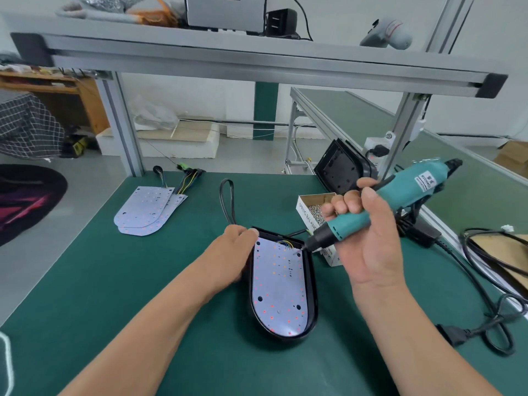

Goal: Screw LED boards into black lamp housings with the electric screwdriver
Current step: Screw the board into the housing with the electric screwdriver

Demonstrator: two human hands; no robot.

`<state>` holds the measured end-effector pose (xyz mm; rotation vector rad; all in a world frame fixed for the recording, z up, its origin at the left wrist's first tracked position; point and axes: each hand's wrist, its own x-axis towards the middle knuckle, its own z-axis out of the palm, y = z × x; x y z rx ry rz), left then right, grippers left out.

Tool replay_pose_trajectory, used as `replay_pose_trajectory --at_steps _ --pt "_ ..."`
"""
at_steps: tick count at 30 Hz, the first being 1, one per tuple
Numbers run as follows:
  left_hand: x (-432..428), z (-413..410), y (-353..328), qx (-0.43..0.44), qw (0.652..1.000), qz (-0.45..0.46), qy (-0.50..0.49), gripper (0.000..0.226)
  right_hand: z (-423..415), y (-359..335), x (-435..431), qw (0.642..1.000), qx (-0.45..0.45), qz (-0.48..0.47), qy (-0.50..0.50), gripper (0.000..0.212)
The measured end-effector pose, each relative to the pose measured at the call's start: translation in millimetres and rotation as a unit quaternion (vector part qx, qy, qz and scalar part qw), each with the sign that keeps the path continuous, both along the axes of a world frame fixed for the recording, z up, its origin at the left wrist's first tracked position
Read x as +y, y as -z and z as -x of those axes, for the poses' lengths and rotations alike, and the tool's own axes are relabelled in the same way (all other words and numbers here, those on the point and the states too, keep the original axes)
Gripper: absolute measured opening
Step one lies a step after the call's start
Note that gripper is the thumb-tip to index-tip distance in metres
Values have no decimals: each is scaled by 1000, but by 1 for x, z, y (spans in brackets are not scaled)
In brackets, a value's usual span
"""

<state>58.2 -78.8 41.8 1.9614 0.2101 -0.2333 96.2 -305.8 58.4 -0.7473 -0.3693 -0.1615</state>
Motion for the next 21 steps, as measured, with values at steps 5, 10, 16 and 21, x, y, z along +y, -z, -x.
replay_pose_trajectory --at_steps 5,10,16,21 --pt "20 -5 -8 -95 982 114 -117 30 -2 4 2 998 43 -36 -4 5" --pt "15 -5 -14 -148 927 322 -124 16 1 4 6 998 54 -45 -6 5" --pt "1 4 -17 -219 943 244 -61 12 8 -5 8 995 44 -82 -20 5" --pt "-11 16 -22 -197 950 242 18 15 14 -16 4 994 16 -106 -25 8"
